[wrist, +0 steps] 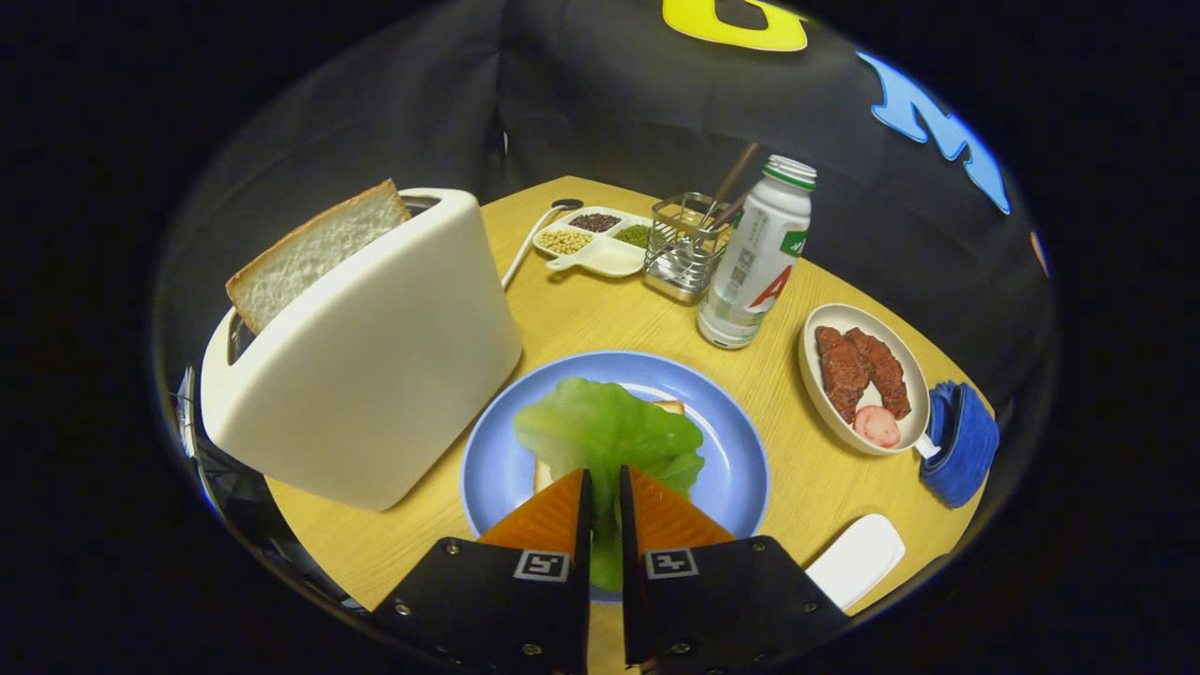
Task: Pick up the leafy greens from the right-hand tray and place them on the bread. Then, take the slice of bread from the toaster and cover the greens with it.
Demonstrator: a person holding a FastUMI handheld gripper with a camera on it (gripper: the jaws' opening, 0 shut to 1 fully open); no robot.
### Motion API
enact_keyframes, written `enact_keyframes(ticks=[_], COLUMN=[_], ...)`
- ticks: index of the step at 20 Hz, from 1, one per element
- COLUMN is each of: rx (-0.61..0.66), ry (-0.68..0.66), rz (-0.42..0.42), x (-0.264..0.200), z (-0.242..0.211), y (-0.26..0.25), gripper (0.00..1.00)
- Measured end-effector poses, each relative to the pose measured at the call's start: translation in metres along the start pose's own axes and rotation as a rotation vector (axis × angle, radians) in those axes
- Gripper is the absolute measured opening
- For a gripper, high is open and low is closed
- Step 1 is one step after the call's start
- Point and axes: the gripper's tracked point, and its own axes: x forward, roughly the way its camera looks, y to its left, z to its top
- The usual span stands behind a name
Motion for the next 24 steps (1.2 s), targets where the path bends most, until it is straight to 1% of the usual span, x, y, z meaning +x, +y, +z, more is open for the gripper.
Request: enact_keyframes(ticks=[1, 2, 3, 4, 5, 8, 11, 15, 19, 21, 24], rx=[-0.002, 0.005, 0.016, 0.015, 0.016, 0.046, 0.065, 0.099, 0.118, 0.147, 0.170], ry=[0.002, 0.003, 0.003, 0.002, -0.002, -0.037, -0.108, -0.201, -0.354, -0.437, -0.595], rz=[-0.002, 0.000, 0.005, -0.004, -0.003, 0.005, -0.022, -0.021, -0.074, -0.082, -0.127], x=[0.003, 0.003, 0.006, 0.004, 0.005, -0.004, -0.018, -0.037, -0.057, -0.067, -0.092], z=[-0.002, -0.001, -0.003, -0.001, -0.001, 0.004, 0.013, 0.017, 0.027, 0.030, 0.036], y=[0.000, 0.000, 0.001, -0.002, -0.005, -0.006, -0.010, 0.002, 0.012, 0.023, 0.039], gripper=[0.15, 0.20, 0.27, 0.27, 0.30, 0.31, 0.31, 0.30, 0.30, 0.31, 0.30])
